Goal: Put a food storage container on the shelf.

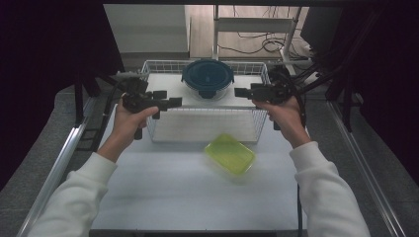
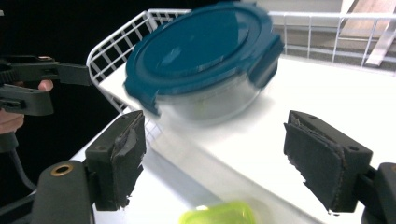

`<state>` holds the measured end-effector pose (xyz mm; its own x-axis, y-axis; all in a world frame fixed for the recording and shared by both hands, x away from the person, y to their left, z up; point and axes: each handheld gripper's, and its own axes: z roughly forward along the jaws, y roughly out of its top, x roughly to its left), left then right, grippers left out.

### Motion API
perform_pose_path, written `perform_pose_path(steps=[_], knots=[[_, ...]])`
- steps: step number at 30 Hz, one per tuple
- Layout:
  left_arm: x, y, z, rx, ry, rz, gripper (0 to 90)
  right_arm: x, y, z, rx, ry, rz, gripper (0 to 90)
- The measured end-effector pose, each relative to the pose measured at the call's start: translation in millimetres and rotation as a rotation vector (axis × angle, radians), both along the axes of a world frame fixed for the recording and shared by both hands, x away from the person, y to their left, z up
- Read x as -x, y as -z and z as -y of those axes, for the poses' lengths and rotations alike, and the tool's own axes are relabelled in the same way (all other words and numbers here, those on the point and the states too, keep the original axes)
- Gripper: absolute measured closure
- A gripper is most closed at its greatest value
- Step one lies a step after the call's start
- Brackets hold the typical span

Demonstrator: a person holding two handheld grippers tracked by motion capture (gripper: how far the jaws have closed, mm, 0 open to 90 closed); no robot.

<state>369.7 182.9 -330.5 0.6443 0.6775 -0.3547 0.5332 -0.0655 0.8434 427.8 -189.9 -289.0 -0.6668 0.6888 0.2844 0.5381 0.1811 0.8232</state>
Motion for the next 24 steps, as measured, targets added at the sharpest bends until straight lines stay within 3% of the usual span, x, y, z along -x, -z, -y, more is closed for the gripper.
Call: perform_pose_path(steps=[8,15,20,24], knots=[[39.3,29.5,4.7,-0.082,0.022,0.028,19.4,40.2,22.7,19.2,-0.032,-0.036,0.059,23.2],[63.4,52.0,10.6,-0.063,0.058,0.018,19.7,69.2,49.7,30.0,-0.024,-0.060,0.091,27.3],[82.6,67.8,9.7,-0.104,0.049,0.016,19.9,86.0,79.7,30.8,0.012,-0.074,0.045,28.2],[96.7,83.0,6.6,-0.112,0.049,-0.007,20.0,100.0,99.2,32.4,0.034,-0.088,0.011,28.2]])
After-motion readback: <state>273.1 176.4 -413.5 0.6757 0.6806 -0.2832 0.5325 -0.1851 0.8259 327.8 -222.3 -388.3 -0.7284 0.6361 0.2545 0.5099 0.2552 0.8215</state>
